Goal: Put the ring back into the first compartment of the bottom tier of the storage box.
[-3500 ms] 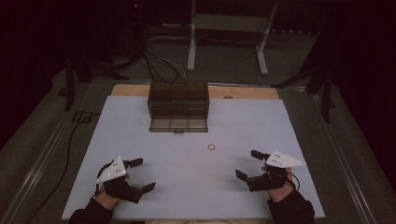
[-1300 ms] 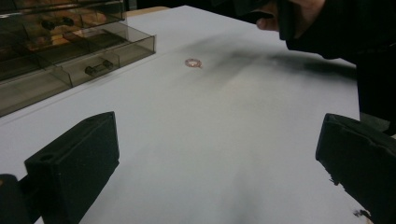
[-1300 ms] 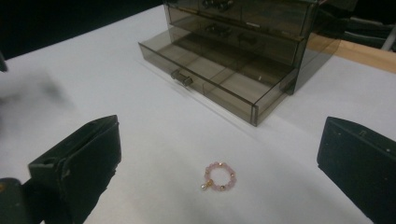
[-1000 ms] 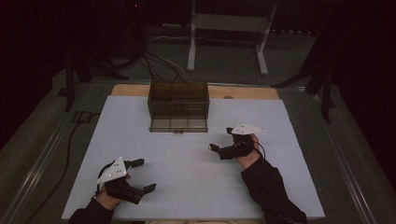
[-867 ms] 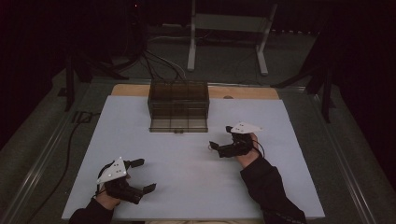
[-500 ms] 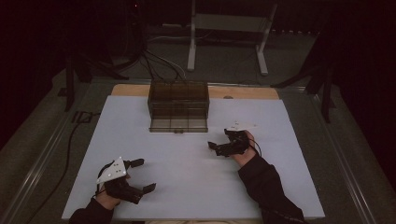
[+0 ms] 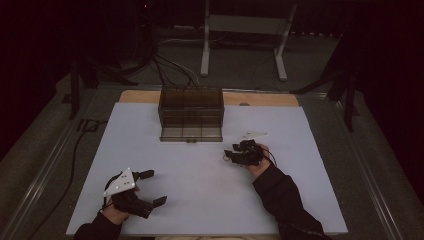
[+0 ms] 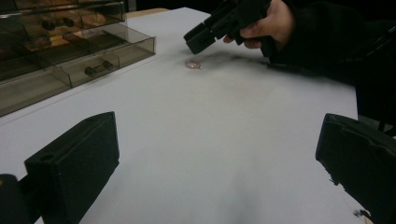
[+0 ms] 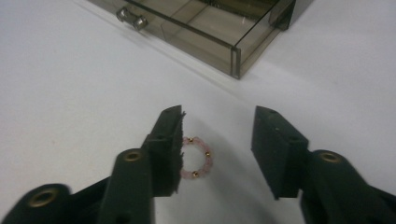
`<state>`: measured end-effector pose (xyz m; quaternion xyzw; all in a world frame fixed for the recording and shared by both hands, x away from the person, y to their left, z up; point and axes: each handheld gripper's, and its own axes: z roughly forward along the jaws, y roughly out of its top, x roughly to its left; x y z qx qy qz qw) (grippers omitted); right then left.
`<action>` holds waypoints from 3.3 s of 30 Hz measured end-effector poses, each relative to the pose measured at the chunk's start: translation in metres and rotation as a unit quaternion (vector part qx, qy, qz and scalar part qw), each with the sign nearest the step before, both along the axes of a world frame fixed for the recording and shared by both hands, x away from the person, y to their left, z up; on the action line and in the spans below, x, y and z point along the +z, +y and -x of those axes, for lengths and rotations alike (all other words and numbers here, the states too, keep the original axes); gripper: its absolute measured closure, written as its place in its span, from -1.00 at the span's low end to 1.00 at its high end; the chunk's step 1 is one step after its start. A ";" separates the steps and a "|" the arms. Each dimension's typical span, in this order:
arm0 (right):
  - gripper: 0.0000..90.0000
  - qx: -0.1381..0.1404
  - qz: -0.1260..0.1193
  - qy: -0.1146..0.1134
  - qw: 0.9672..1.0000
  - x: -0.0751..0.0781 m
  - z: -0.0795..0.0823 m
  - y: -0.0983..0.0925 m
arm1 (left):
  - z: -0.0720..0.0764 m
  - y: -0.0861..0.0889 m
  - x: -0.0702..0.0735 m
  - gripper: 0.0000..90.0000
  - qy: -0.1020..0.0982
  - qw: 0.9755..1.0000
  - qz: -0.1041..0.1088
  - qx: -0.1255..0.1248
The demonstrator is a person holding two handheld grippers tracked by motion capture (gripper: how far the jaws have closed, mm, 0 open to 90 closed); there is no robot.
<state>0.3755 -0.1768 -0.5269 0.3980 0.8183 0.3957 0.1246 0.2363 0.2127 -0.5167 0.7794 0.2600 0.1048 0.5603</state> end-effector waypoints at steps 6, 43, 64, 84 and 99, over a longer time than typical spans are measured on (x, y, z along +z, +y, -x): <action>0.47 0.007 0.022 0.011 1.000 -0.005 -0.002 0.005 | 0.000 0.000 0.000 -0.98 -0.001 1.000 -0.001 0.000; 0.96 0.028 0.062 0.009 0.998 -0.003 -0.002 0.013 | -0.001 0.000 -0.002 -0.98 0.003 1.000 -0.005 -0.001; 0.96 0.025 0.041 0.006 0.999 0.012 0.000 0.010 | -0.002 -0.001 -0.002 -0.98 0.004 1.000 -0.006 -0.001; 0.96 0.035 0.028 0.002 0.999 0.025 0.002 0.018 | -0.002 -0.001 -0.002 -0.98 0.004 1.000 -0.004 -0.002; 0.96 0.044 0.023 -0.003 0.999 0.032 -0.001 0.027 | -0.002 -0.001 -0.002 -0.98 0.004 1.000 -0.006 -0.002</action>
